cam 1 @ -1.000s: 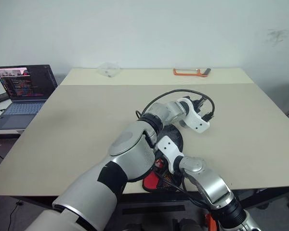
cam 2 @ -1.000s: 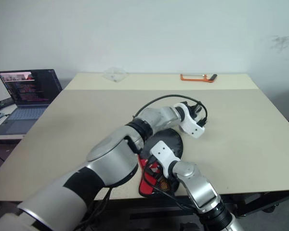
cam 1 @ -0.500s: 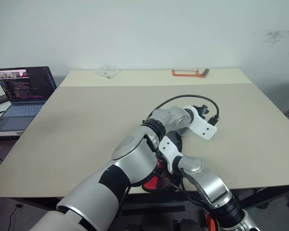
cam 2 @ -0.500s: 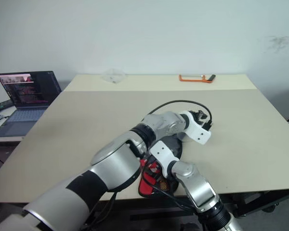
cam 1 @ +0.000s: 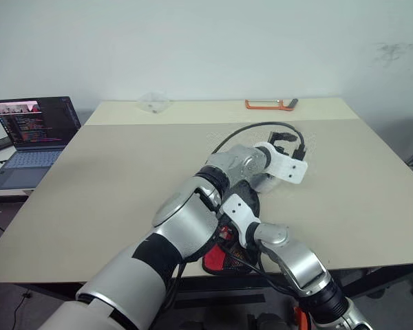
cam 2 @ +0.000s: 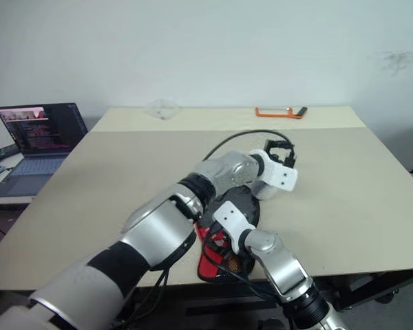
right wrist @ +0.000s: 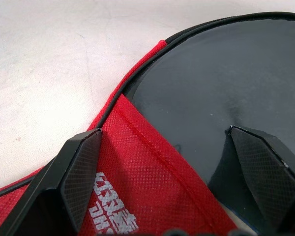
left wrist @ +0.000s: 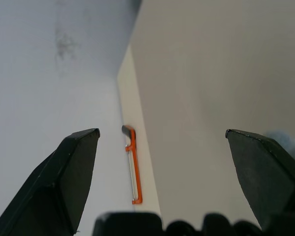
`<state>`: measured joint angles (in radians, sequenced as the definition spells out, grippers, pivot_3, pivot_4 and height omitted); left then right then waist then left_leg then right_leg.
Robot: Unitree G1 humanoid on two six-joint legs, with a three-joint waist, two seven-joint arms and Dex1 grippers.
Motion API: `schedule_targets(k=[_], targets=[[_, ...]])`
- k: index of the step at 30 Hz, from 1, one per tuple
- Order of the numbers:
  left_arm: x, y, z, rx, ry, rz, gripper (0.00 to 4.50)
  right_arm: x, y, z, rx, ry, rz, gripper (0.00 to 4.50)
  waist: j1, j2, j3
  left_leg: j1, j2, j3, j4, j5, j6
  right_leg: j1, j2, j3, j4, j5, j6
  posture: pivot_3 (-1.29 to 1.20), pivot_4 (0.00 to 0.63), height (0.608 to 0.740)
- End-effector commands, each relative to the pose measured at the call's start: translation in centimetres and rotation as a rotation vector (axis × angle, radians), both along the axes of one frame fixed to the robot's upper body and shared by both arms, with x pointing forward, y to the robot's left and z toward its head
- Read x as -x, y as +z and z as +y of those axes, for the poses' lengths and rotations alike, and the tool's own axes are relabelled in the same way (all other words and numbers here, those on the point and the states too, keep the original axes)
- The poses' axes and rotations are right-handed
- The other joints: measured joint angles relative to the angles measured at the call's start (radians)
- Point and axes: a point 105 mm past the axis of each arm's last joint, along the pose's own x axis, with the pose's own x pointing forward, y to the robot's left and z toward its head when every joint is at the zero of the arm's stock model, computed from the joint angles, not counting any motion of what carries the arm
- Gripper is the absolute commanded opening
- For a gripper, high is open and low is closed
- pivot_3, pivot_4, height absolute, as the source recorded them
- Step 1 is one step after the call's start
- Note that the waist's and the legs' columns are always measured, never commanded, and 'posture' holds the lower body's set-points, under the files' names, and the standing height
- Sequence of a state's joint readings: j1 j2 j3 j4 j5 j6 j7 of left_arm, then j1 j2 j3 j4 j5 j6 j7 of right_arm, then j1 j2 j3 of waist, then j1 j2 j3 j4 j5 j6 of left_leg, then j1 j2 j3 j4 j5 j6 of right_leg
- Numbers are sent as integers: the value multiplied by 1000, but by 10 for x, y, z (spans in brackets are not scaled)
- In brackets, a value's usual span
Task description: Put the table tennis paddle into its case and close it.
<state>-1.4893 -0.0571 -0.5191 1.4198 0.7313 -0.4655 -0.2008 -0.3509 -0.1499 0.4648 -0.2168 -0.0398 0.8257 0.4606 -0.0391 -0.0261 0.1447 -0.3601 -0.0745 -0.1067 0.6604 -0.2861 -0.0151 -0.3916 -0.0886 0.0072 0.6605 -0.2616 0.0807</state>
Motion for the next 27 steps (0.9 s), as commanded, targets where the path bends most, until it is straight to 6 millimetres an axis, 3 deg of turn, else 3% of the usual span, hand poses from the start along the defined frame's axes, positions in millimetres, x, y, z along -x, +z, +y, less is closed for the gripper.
schedule_targets(k=[1, 5, 9, 17, 23, 27], targets=[[0, 42, 0, 200, -18, 77, 4485, 29, -71, -5, 124, 41, 294, 4500, -4, 0, 0, 1, 0, 0, 0, 0, 0, 1, 0, 0, 0, 0, 0, 0, 150, 740], [1, 40, 14, 213, -56, 223, 4485, 26, -70, -5, 125, 47, 289, 4500, -11, 0, 0, 4, 1, 0, -1, 0, 0, 3, 0, 0, 0, 0, 0, 0, 150, 740], [-7, 58, 32, 335, -28, 265, 4485, 21, -68, -4, 124, 54, 278, 4500, -15, 0, 0, 6, 1, 0, 0, 0, 0, 5, 0, 0, 0, 0, 0, 0, 150, 740], [-28, 81, 101, 536, 60, 348, 4485, 6, -48, 3, 55, 43, 234, 4500, -25, 1, 0, 10, 3, 0, -1, 0, 0, 7, 2, 1, 2, 0, 0, 0, 150, 740], [-33, 80, 174, 682, 115, 430, 4485, -6, -7, 10, -50, 38, 142, 4500, -27, 1, 3, 11, 3, 1, -1, 0, 0, 6, 3, 1, 2, 0, 0, 0, 150, 740], [-22, 63, 196, 758, 29, 620, 4485, -8, 29, 8, -120, 65, 64, 4500, -18, 1, 5, 3, 2, -2, 0, 0, 0, 0, 2, 0, 2, 1, -1, 0, 150, 740]])
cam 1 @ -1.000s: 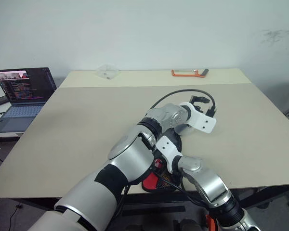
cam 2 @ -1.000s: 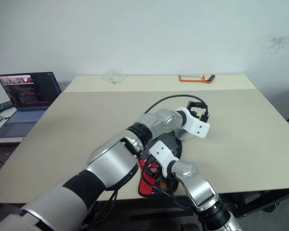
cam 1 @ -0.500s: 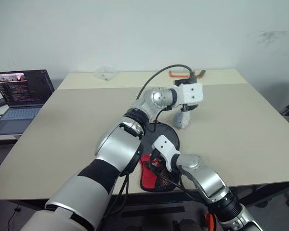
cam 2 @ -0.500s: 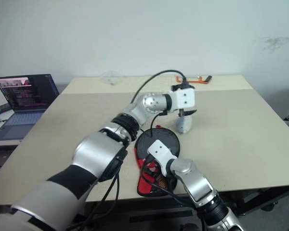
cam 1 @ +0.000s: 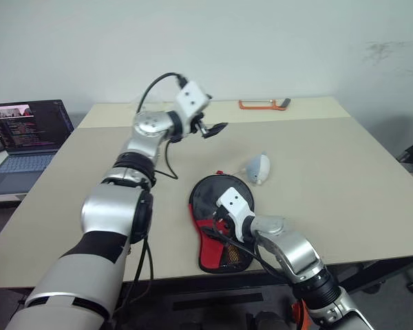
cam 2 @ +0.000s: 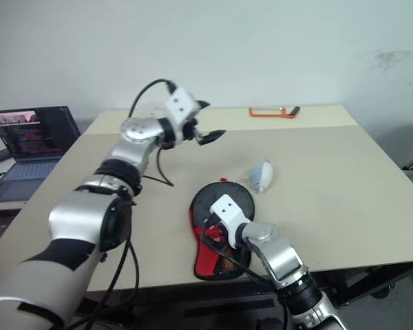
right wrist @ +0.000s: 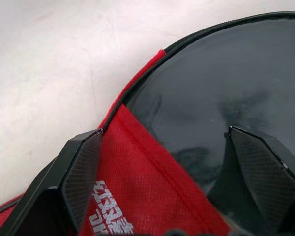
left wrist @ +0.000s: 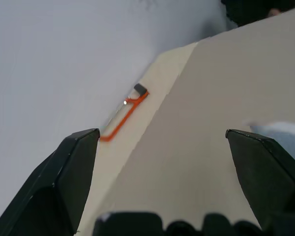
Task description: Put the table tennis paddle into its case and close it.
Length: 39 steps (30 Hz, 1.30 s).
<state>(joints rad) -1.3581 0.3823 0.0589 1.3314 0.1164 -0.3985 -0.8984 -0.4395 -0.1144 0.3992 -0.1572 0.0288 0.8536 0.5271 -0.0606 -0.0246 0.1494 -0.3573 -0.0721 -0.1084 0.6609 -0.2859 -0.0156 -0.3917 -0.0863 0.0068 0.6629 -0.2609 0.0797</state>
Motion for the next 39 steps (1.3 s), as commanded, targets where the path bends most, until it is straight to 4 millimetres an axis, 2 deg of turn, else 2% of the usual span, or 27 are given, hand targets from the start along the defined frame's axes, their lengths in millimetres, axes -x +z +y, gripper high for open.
schedule_targets(k=[1, 4, 8, 13, 16, 21, 24, 26, 29, 34, 39], targets=[[13, 5, 8, 91, -115, 35, 4485, 3, 22, -2, -62, 24, 1, 4500, 5, -1, 0, -5, -1, 0, 1, 0, 0, -4, 0, 0, 0, 3, -5, 0, 150, 740], [18, -7, 14, 117, -150, 77, 4485, 5, 50, -8, -107, 58, -48, 4500, 13, -2, 1, -19, -3, -1, 3, 2, -3, -18, -2, 0, 2, 4, -7, 0, 150, 740], [27, -32, 15, 99, -219, 167, 4485, 20, 81, -22, -142, 131, -91, 4500, 13, -2, 2, -37, -4, -1, 5, 3, -4, -33, -3, 0, 1, 5, -8, 0, 150, 740], [44, -64, 0, 55, -342, 252, 4485, 31, 111, -54, -173, 132, -132, 4500, 18, -1, 2, -40, -4, -3, 3, 2, -4, -35, -4, -2, -3, 5, -8, 0, 150, 740], [55, -83, -13, 29, -410, 292, 4485, 32, 126, -83, -198, 69, -139, 4500, 25, -2, 2, -40, -4, -2, 4, 2, -4, -34, -4, -2, -3, 5, -8, 0, 150, 740], [73, -123, -32, -37, -468, 340, 4485, 6, 139, -144, -156, -191, -186, 4500, 28, -2, 2, -39, -4, -1, 4, 1, 0, -33, -4, 0, -1, 5, -8, 0, 150, 740], [78, -146, -40, -66, -452, 364, 4485, -16, 131, -163, -123, -325, -191, 4500, 27, -2, 2, -35, -4, 1, 4, 1, 0, -30, -4, 1, 0, 5, -8, 0, 150, 740], [79, -156, -43, -81, -433, 371, 4485, -32, 125, -164, -130, -394, -191, 4500, 27, -2, 2, -34, -4, 2, 4, 1, 0, -30, -4, 2, 1, 5, -8, 0, 150, 740], [76, -167, -45, -91, -389, 388, 4485, -63, 118, -151, -173, -485, -219, 4500, 24, -1, 2, -31, -3, 4, 4, 1, 1, -30, -4, 5, 3, 5, -9, 0, 150, 740], [76, -171, -47, -103, -377, 386, 4485, -87, 109, -126, -210, -485, -208, 4500, 28, -1, 2, -27, -4, 6, 4, 1, 1, -28, -4, 6, 3, 6, -9, 0, 150, 740], [77, -171, -49, -101, -383, 383, 4485, -105, 94, -129, -137, -536, -224, 4500, 29, -1, 2, -27, -4, 6, 4, 2, 0, -28, -4, 6, 2, 6, -9, 0, 150, 740]])
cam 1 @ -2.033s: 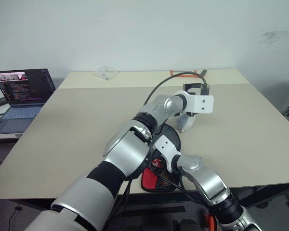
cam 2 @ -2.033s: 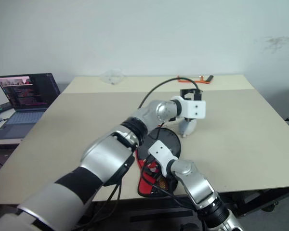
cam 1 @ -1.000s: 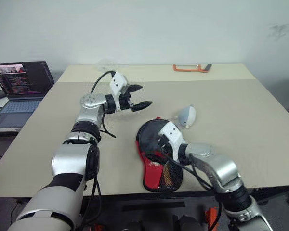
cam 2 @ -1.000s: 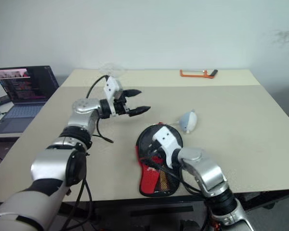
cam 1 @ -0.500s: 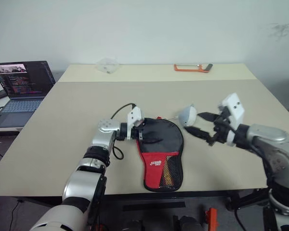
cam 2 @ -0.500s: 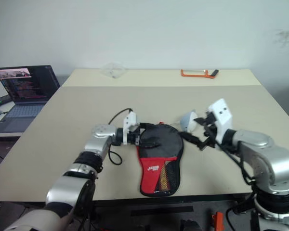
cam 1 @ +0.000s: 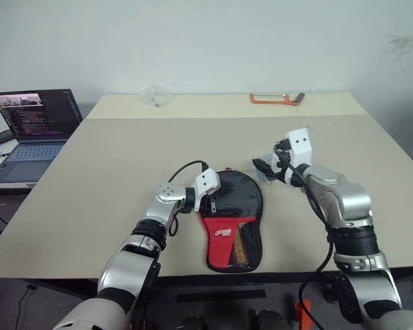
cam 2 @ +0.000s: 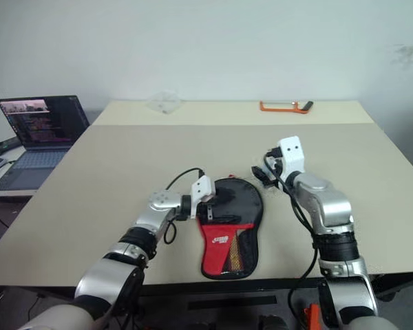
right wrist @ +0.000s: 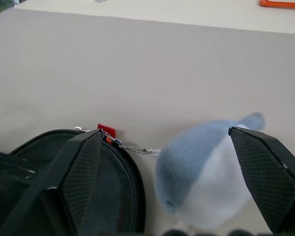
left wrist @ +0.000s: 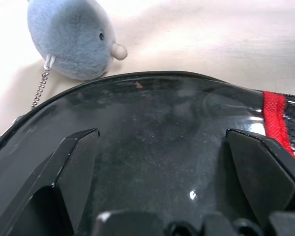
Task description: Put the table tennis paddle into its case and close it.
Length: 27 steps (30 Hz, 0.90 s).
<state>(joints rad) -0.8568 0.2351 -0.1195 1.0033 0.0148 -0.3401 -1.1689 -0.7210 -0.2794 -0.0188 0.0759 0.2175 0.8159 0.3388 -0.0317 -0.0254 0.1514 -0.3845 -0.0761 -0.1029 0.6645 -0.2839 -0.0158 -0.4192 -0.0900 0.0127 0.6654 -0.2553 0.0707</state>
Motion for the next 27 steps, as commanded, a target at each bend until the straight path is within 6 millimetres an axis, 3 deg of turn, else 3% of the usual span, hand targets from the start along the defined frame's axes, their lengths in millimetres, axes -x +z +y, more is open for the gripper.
schedule_targets(k=[1, 7, 14, 24, 27], targets=[[3, -7, -1, -23, -8, 5, 4485, -12, 4, -10, 54, -56, -54, 4500, 0, 0, 0, 0, 0, 0, 0, 0, 0, 0, 0, 0, 0, 0, 0, 0, 150, 740], [5, -9, 0, -29, -10, 6, 4485, -19, -14, -9, 96, -41, -7, 4500, -1, 0, 0, 0, 0, 0, 0, 1, -1, 0, 0, 0, 0, 0, 0, 0, 150, 740], [7, -15, 0, -48, -17, 5, 4485, -27, -20, -6, 114, -50, -2, 4500, -2, 0, 0, 0, 0, 1, 0, 1, -1, 0, 0, 1, 0, 0, 0, 0, 150, 740], [14, -31, 2, -41, -2, 98, 4500, -36, -23, -14, 143, -106, -4, 1207, -2, 1, -1, 2, 0, 1, 0, 1, -2, 1, 0, 1, 0, 0, 0, 0, 150, 740], [17, -39, 3, -62, -9, 114, 4500, -36, -21, -18, 162, -122, -16, 495, -1, 1, -1, 3, 0, 0, 0, 0, -1, 3, 0, 0, 0, 0, 0, 0, 150, 740]])
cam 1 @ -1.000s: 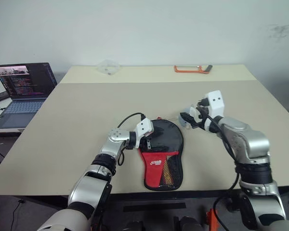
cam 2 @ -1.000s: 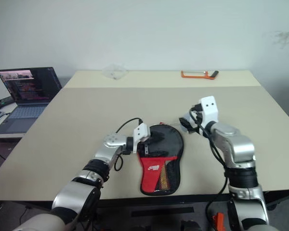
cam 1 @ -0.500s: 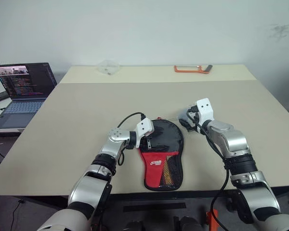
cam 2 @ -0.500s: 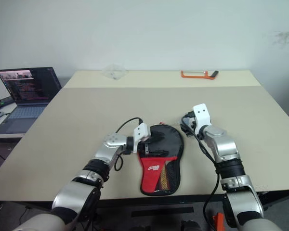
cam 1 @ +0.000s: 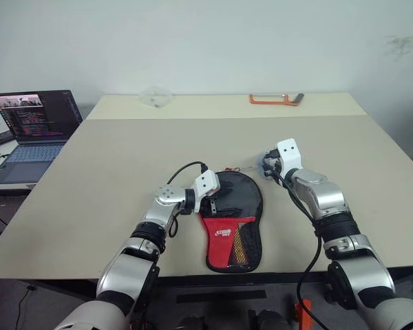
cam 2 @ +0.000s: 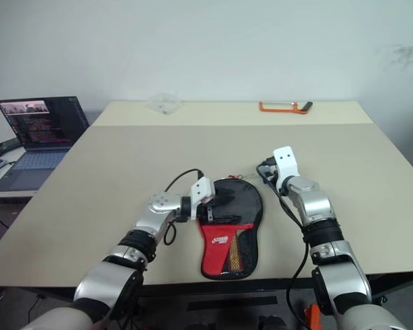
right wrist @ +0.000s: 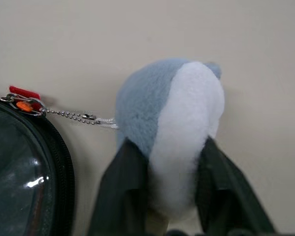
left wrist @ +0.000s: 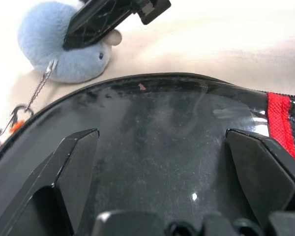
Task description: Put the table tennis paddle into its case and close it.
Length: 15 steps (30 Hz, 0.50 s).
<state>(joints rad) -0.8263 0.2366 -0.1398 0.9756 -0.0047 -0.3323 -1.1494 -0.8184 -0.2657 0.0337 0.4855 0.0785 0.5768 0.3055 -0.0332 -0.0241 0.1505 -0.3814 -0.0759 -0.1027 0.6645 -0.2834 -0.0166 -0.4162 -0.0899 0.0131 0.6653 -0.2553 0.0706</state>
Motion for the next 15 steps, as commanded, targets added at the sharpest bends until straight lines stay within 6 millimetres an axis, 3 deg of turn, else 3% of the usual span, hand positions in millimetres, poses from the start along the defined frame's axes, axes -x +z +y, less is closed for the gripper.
schedule_targets(k=[1, 7, 15], targets=[[15, -35, 4, -79, -22, 111, 4500, -4, 20, -6, 32, -22, -73, 356, 0, 0, 0, 1, 0, 0, 0, -1, 1, 1, 0, 0, 0, 0, 0, 0, 150, 740], [16, -50, 9, -122, 7, 158, 4500, 3, 35, -22, 121, -28, -132, 323, 2, 2, -2, 1, 0, -1, 0, -1, 1, 2, 0, -1, -1, 0, 0, 0, 150, 740], [17, -61, 12, -149, 31, 184, 4500, 17, 37, -52, 285, -37, -148, 323, 4, 4, -3, 13, 0, -1, -2, -2, 3, 15, 0, -2, -2, 0, 1, 0, 150, 740]])
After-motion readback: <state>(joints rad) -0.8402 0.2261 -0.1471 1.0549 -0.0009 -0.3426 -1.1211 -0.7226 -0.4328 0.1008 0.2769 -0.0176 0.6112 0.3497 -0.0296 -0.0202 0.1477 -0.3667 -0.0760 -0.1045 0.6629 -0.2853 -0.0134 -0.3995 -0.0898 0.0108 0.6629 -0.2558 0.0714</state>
